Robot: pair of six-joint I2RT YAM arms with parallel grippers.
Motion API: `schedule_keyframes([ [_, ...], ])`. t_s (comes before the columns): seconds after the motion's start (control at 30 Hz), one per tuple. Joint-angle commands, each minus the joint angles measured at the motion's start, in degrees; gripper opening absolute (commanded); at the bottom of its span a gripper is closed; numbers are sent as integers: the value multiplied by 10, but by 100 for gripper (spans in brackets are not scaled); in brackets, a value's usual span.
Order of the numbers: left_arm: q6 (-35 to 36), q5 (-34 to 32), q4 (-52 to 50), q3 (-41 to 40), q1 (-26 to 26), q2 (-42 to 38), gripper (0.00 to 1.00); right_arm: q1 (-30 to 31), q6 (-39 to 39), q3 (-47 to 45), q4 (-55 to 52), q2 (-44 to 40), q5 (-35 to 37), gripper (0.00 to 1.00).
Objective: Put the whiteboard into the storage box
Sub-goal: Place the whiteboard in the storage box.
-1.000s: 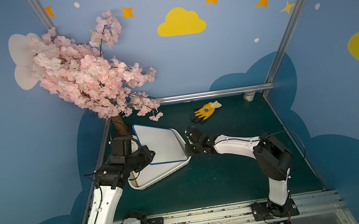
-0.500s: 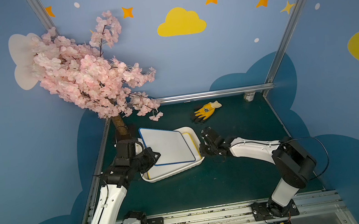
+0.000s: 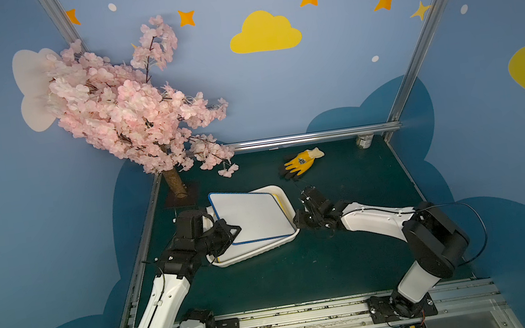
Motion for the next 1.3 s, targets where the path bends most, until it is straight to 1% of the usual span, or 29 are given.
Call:
schedule_keyframes([
  [0.0, 16, 34, 53, -2, -2, -7, 3, -14, -2, -15, -17, -21, 21, 48],
  [0.1, 41, 34, 51, -15, 0, -6, 4, -17, -10, -18, -12, -28, 18, 51],
  [0.2, 51, 52, 64, -36, 12, -3, 6, -18, -19, -20, -9, -35, 14, 53],
  [0.27, 67, 58, 58, -42, 23, 2, 9, -18, -23, -23, -3, -40, 11, 54],
  [0.43, 103, 93, 47, -45, 72, 36, 17, -18, -32, -36, 19, -56, 3, 57],
  [0.6, 128, 115, 33, -44, 115, 66, 30, -18, -35, -28, 16, -62, -8, 57],
  [0.67, 130, 125, 27, -48, 133, 72, 47, -17, -33, -32, 24, -68, -10, 58],
  [0.8, 133, 131, 17, -48, 158, 88, 48, -16, -31, -48, 42, -74, -10, 58],
  [1.1, 123, 113, -9, -48, 176, 142, 51, -18, -40, -66, 70, -57, -16, 60],
  [1.27, 128, 111, -27, -44, 176, 170, 60, -19, -54, -68, 71, -52, -10, 63],
])
